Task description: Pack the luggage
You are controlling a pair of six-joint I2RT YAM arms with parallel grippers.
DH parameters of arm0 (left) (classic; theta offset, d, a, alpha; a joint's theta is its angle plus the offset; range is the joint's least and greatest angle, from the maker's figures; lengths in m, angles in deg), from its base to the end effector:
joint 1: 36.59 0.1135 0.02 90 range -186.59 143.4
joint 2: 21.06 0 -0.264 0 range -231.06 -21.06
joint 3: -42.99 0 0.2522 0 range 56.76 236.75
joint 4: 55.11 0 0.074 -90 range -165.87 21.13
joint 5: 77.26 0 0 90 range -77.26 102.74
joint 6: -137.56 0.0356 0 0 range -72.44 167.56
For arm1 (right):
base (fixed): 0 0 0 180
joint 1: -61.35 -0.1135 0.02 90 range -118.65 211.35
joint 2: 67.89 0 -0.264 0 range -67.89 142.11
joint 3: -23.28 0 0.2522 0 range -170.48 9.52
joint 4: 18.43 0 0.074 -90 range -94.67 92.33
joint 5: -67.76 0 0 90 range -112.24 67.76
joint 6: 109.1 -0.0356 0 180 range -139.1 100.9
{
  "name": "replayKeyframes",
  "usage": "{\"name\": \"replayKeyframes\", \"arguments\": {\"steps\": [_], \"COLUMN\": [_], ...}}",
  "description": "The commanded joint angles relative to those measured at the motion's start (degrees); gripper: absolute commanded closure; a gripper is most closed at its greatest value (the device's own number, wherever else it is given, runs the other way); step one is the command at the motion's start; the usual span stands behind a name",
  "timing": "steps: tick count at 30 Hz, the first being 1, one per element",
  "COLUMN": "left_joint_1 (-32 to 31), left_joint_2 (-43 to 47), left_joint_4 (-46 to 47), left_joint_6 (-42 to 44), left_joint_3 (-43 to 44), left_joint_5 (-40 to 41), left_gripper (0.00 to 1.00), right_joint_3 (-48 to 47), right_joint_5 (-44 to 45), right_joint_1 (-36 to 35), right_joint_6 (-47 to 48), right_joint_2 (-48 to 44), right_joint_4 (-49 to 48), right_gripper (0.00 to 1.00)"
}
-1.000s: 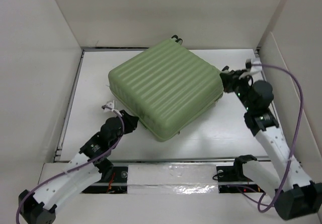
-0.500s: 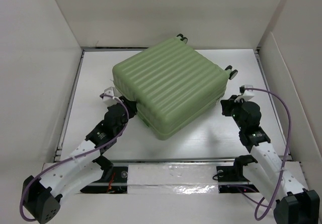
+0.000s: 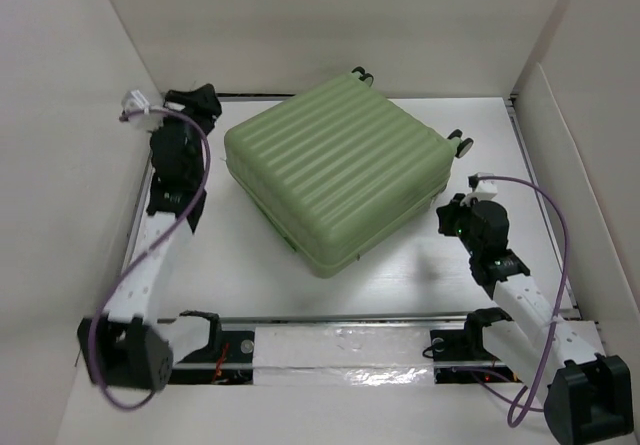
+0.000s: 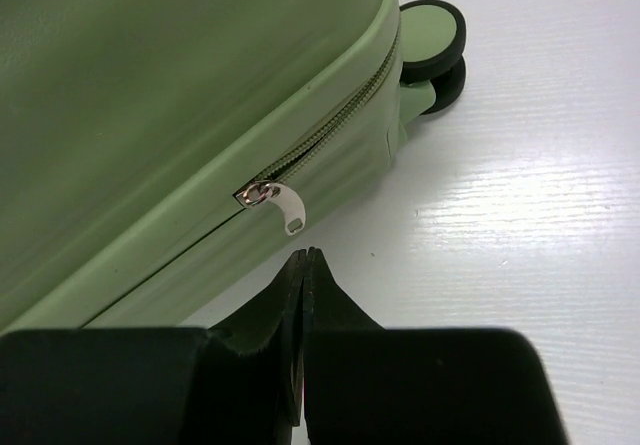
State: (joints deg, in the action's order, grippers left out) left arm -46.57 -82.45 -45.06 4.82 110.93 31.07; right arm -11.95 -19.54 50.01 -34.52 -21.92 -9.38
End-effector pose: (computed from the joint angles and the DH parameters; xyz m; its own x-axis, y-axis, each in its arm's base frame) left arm 0.2456 -0.0319 0.4048 0.2964 -0.7063 -0.6429 0.0938 0.6914 -0.7164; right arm 0.1841 0.0352 0.2192 -0.3607 0.1986 -0.9113 -0.0592 0.9702 0.2348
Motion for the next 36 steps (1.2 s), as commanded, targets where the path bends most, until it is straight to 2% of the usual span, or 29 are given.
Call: {"name": "replayKeyframes", "arguments": {"steps": [1,2,3,4,5,6,7,9,10,14,17,20,21,22,25,29,31,33,36], "left_joint_1": [10.9,12.2,13.4,15.1,15.1,15.1,15.1,15.1,15.1,16.5,16.5,16.0,15.3,14.7,14.1,13.0,13.0,13.0,13.0], "left_joint_2": [-16.6,-20.5,-24.8,-32.8,-36.7,-40.8,-47.4,-53.1,-56.5,-59.9,-62.9,-62.5,-61.4,-59.2,-55.4,-47.9,-42.2,-38.9,-33.0], "left_joint_4": [3.1,1.6,-0.8,-4.0,-6.2,-9.4,-14.6,-18.7,-19.9,-13.5,-15.0,-11.3,-7.7,0.2,9.3,12.9,18.2,19.6,20.6], "left_joint_6": [-6.6,-6.5,-6.3,-4.4,-3.1,-2.0,0.5,2.7,3.4,0.6,1.5,-0.3,-1.7,-5.0,-9.2,-9.1,-10.1,-10.3,-9.7], "left_joint_3": [4.9,7.8,15.1,18.8,22.9,31.1,34.6,43.2,44.6,42.6,43.6,38.7,31.5,28.0,17.7,4.9,-4.5,-11.2,-16.5], "left_joint_5": [-22.3,-26.6,-29.1,-32.4,-37.3,-38.5,-39.3,-42.1,-43.5,-48.5,-50.0,-52.0,-52.0,-52.0,-51.9,-45.7,-43.2,-40.5,-38.9], "left_gripper": [0.44,0.45,0.45,0.46,0.47,0.47,0.47,0.47,0.47,0.46,0.47,0.49,0.50,0.52,0.54,0.55,0.56,0.56,0.56], "right_joint_3": [0.5,0.6,0.6,0.6,0.6,0.6,-0.4,-2.2,-3.6,-4.9,-6.0,-8.0,-8.6,-9.0,-12.9,-18.2,-20.3,-25.1,-28.8], "right_joint_5": [1.7,2.0,2.0,1.9,1.4,0.8,0.2,-0.4,0.0,1.0,-1.0,-8.8,-10.6,-12.4,-15.6,-19.4,-21.1,-23.8,-25.4], "right_joint_1": [0.3,0.3,0.9,0.9,0.9,0.9,0.9,0.9,0.9,1.9,2.5,2.5,2.5,2.5,1.8,1.3,0.8,0.8,0.8], "right_joint_6": [-0.6,-0.5,-0.6,-0.7,-1.1,-1.3,-1.4,-1.5,-1.5,-1.8,-1.6,-1.3,-1.2,-1.1,-0.1,1.7,2.1,2.9,2.9], "right_joint_2": [-0.8,-0.7,-0.5,-0.2,0.9,1.7,2.7,6.2,8.1,11.5,16.5,22.9,24.4,27.4,31.3,38.1,40.5,44.3,46.5], "right_joint_4": [-3.4,-3.6,-3.8,-4.0,-4.4,-5.7,-5.9,-5.0,-4.9,-8.0,-10.8,-15.1,-19.0,-20.7,-23.7,-26.8,-28.5,-26.2,-23.3], "right_gripper": [1.00,1.00,1.00,1.00,1.00,1.00,1.00,1.00,1.00,1.00,1.00,1.00,1.00,1.00,1.00,1.00,1.00,1.00,1.00]}}
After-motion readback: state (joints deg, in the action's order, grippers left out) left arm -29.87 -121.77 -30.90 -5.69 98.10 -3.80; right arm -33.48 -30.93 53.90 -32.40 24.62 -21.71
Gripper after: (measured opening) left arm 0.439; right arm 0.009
